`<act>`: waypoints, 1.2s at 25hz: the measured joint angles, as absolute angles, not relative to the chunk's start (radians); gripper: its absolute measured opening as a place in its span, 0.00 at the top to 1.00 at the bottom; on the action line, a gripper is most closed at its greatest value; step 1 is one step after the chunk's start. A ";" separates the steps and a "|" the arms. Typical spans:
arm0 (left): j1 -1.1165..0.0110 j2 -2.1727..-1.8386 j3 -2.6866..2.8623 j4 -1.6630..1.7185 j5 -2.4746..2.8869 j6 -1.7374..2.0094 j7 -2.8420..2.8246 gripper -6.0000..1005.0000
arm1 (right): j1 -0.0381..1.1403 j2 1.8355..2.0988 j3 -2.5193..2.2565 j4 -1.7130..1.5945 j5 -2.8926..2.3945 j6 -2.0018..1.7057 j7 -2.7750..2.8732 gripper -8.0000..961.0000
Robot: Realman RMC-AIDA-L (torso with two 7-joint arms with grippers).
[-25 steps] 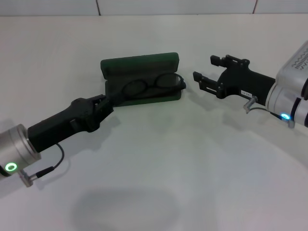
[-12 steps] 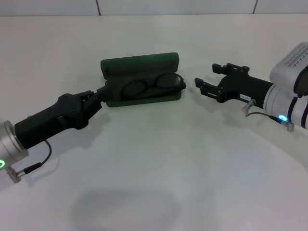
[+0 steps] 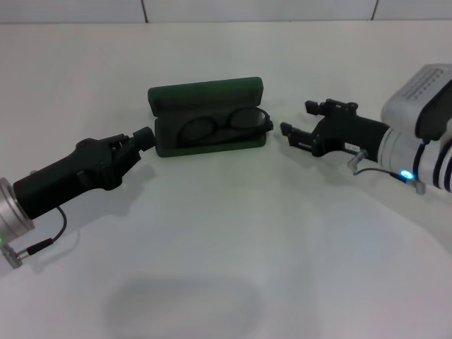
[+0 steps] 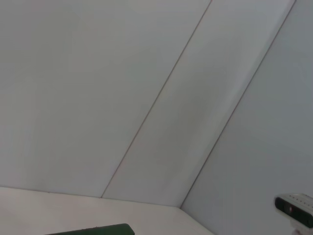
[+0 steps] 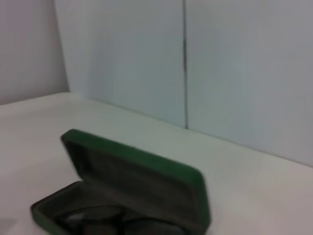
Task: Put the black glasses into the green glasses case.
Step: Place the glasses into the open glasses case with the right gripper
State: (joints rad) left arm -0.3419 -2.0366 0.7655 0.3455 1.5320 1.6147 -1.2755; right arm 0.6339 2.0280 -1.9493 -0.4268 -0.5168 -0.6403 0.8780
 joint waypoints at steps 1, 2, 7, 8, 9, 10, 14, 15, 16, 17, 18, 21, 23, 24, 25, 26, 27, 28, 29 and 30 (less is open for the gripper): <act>-0.342 -2.037 0.765 0.345 1.532 1.615 -1.275 0.90 | 0.639 2.028 -1.961 -0.424 -0.517 -0.639 0.881 0.32; -0.342 -2.037 0.765 0.345 1.532 1.615 -1.273 0.90 | 0.643 2.028 -1.967 -0.422 -0.517 -0.638 0.883 0.32; -0.342 -2.035 0.765 0.345 1.533 1.615 -1.271 0.90 | 0.651 2.028 -1.977 -0.417 -0.517 -0.631 0.885 0.32; -0.342 -2.034 0.765 0.345 1.533 1.615 -1.271 0.90 | 0.651 2.028 -1.976 -0.417 -0.517 -0.631 0.885 0.32; -0.342 -2.033 0.765 0.345 1.533 1.615 -1.271 0.90 | 0.651 2.028 -1.976 -0.417 -0.517 -0.631 0.885 0.32; -0.342 -2.033 0.765 0.345 1.533 1.615 -1.270 0.90 | 0.652 2.028 -1.975 -0.418 -0.517 -0.631 0.885 0.32; -0.342 -2.032 0.765 0.345 1.533 1.615 -1.270 0.90 | 0.664 2.028 -1.976 -0.419 -0.517 -0.630 0.885 0.32; -0.342 -2.031 0.765 0.345 1.533 1.615 -1.270 0.90 | 0.668 2.029 -1.976 -0.419 -0.517 -0.630 0.885 0.32; -0.342 -2.031 0.765 0.345 1.533 1.615 -1.270 0.90 | 0.670 2.029 -1.977 -0.419 -0.517 -0.630 0.885 0.32; -0.342 -2.031 0.765 0.345 1.533 1.615 -1.270 0.90 | 0.673 2.029 -1.978 -0.419 -0.517 -0.630 0.885 0.32; -0.342 -2.031 0.765 0.345 1.533 1.615 -1.270 0.90 | 0.677 2.029 -1.979 -0.419 -0.517 -0.630 0.885 0.32; -0.342 -2.030 0.765 0.345 1.532 1.615 -1.267 0.90 | 0.688 2.029 -1.982 -0.418 -0.517 -0.631 0.885 0.32; -0.342 -2.030 0.765 0.345 1.532 1.615 -1.265 0.90 | 0.693 2.029 -1.983 -0.417 -0.517 -0.632 0.887 0.32; -0.342 -2.030 0.765 0.345 1.532 1.614 -1.265 0.90 | 0.693 2.029 -1.984 -0.417 -0.517 -0.632 0.887 0.32; -0.342 -2.029 0.765 0.345 1.532 1.614 -1.265 0.90 | 0.694 2.029 -1.984 -0.417 -0.517 -0.631 0.887 0.32; -0.342 -2.029 0.765 0.345 1.532 1.613 -1.264 0.90 | 0.693 2.029 -1.981 -0.417 -0.516 -0.630 0.887 0.32; -0.342 -2.029 0.765 0.345 1.532 1.613 -1.264 0.90 | 0.691 2.029 -1.979 -0.418 -0.509 -0.628 0.887 0.32; -0.342 -2.028 0.765 0.345 1.531 1.612 -1.264 0.90 | 0.689 2.030 -1.976 -0.417 -0.495 -0.625 0.887 0.32; -0.342 -2.028 0.765 0.345 1.531 1.612 -1.264 0.90 | 0.687 2.029 -1.975 -0.416 -0.480 -0.618 0.887 0.32; -0.342 -2.028 0.765 0.345 1.531 1.611 -1.264 0.90 | 0.687 2.029 -1.975 -0.415 -0.467 -0.606 0.887 0.32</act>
State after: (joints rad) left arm -0.3424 -2.0281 0.7655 0.3451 1.5305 1.6108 -1.2641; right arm 0.6870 2.0295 -1.9746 -0.4153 -0.4667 -0.6064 0.8867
